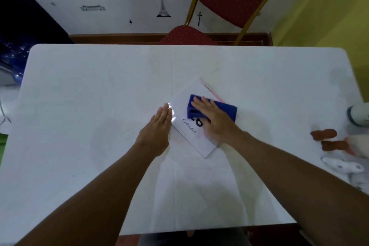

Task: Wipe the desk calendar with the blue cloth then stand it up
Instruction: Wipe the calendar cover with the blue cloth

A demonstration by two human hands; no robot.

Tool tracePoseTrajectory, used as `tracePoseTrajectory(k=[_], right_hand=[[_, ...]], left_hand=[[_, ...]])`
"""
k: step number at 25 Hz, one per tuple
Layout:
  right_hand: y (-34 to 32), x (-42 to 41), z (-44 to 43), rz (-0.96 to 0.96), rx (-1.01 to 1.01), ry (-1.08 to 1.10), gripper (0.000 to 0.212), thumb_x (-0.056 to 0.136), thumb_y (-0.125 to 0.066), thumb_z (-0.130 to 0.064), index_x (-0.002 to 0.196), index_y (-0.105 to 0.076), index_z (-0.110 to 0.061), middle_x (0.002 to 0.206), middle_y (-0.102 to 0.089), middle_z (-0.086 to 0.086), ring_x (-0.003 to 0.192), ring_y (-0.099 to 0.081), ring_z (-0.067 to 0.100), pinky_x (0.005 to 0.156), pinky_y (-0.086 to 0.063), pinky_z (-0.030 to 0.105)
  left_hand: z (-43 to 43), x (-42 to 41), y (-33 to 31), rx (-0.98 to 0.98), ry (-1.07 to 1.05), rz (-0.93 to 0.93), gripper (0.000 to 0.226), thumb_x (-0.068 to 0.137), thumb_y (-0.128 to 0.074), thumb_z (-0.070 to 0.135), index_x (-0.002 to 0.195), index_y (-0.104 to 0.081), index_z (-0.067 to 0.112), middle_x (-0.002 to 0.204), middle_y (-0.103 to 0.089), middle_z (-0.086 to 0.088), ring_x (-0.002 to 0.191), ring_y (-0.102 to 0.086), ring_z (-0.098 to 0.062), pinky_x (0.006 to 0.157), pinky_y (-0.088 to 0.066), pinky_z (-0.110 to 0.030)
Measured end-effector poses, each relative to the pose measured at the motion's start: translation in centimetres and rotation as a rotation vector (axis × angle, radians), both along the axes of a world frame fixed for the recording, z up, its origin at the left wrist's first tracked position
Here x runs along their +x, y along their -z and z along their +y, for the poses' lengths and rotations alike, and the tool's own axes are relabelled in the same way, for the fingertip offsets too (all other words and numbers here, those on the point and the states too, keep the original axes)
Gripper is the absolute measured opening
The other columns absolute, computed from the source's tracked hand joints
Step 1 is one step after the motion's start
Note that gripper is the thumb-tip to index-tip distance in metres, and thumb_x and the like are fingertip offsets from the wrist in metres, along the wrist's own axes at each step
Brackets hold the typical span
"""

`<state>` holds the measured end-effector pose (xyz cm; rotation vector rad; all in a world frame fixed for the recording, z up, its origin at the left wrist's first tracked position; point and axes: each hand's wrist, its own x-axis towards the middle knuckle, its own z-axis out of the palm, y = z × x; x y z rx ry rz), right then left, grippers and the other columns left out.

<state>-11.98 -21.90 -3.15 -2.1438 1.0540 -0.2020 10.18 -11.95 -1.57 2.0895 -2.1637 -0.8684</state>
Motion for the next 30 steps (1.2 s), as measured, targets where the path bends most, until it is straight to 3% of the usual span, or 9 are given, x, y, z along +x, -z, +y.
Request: tracePoseTrajectory(k=[3,6,10,13,15,19,21,25,30], right_hand=[[0.5,2.6,0.7,0.016,-0.009,0.053,0.059,0.103,-0.049,0.000,0.159,-0.036,-0.012,0.169,-0.028,0.001,0.160,-0.016,0.021,0.131,-0.004,0.038],[0.6,1.0,6.0,-0.003,-0.100,-0.140,0.061,0.102,-0.054,-0.005,0.160,-0.036,-0.013,0.168,-0.030,-0.001,0.158,-0.018,0.018,0.131,-0.004,0.034],[0.7,-4.0,7.8,0.043,-0.113,-0.288,0.057,0.104,-0.046,-0.016,0.160,-0.034,-0.013,0.169,-0.029,-0.003,0.159,-0.020,0.017,0.131,-0.007,0.032],[0.5,-4.3,4.5,0.089,-0.092,-0.198,0.061,0.101,-0.051,-0.008,0.160,-0.034,-0.011,0.168,-0.025,-0.004,0.158,-0.019,0.017,0.130,-0.004,0.030],[0.5,-2.3,1.8,0.084,-0.076,-0.083,0.062,0.102,-0.052,-0.005,0.161,-0.032,-0.010,0.168,-0.022,-0.004,0.157,-0.015,0.016,0.131,-0.005,0.036],[1.3,2.0,3.1,0.250,-0.189,0.058,0.061,0.111,-0.036,-0.033,0.164,-0.019,-0.010,0.173,-0.013,0.003,0.161,-0.008,0.024,0.130,-0.007,0.046],[1.4,1.8,6.7,0.243,-0.246,-0.022,0.060,0.111,-0.027,-0.039,0.164,-0.020,-0.011,0.174,-0.013,0.002,0.161,-0.008,0.023,0.131,-0.007,0.044],[1.6,-2.2,7.6,0.225,-0.284,-0.248,0.055,0.112,-0.030,-0.032,0.164,-0.023,-0.019,0.174,-0.015,-0.005,0.161,-0.008,0.016,0.131,-0.004,0.036],[1.1,-0.4,1.0,0.340,-0.326,-0.130,0.055,0.111,-0.032,-0.026,0.164,-0.023,-0.017,0.173,-0.017,-0.001,0.160,-0.016,0.023,0.128,-0.017,0.046]], left_hand=[[-0.1,0.0,-0.2,0.008,0.010,-0.012,0.080,0.088,-0.040,-0.007,0.152,0.007,0.007,0.162,0.015,-0.010,0.149,0.011,-0.023,0.118,-0.002,-0.030],[0.0,0.1,-0.6,0.019,0.025,-0.022,0.078,0.090,-0.038,-0.009,0.151,0.009,0.007,0.161,0.016,-0.011,0.149,0.012,-0.024,0.122,-0.006,-0.033],[-0.2,0.0,-1.1,0.015,0.032,-0.036,0.081,0.087,-0.037,-0.013,0.151,0.009,0.006,0.161,0.016,-0.013,0.149,0.011,-0.025,0.122,-0.010,-0.035],[-0.2,0.0,-1.2,0.018,0.030,-0.035,0.079,0.087,-0.034,-0.014,0.151,0.008,0.005,0.161,0.015,-0.013,0.149,0.009,-0.026,0.121,-0.009,-0.033],[0.0,0.0,-1.2,0.008,0.034,-0.031,0.077,0.088,-0.033,-0.013,0.151,0.008,0.005,0.161,0.015,-0.013,0.149,0.010,-0.027,0.121,-0.008,-0.033],[0.1,-0.1,-0.9,0.010,0.028,-0.017,0.075,0.091,-0.035,-0.010,0.151,0.007,0.004,0.161,0.015,-0.014,0.149,0.011,-0.027,0.122,-0.007,-0.034],[0.1,0.0,-0.9,0.024,0.026,-0.015,0.077,0.091,-0.036,-0.010,0.151,0.008,0.005,0.161,0.016,-0.013,0.148,0.012,-0.025,0.122,-0.009,-0.035],[-0.1,0.1,-1.2,0.033,0.025,-0.004,0.082,0.088,-0.038,-0.014,0.151,0.010,0.007,0.161,0.018,-0.011,0.148,0.012,-0.024,0.121,-0.014,-0.035],[0.0,0.0,-1.3,0.024,0.031,-0.009,0.079,0.088,-0.036,-0.013,0.151,0.008,0.005,0.161,0.016,-0.012,0.149,0.011,-0.025,0.121,-0.016,-0.035]])
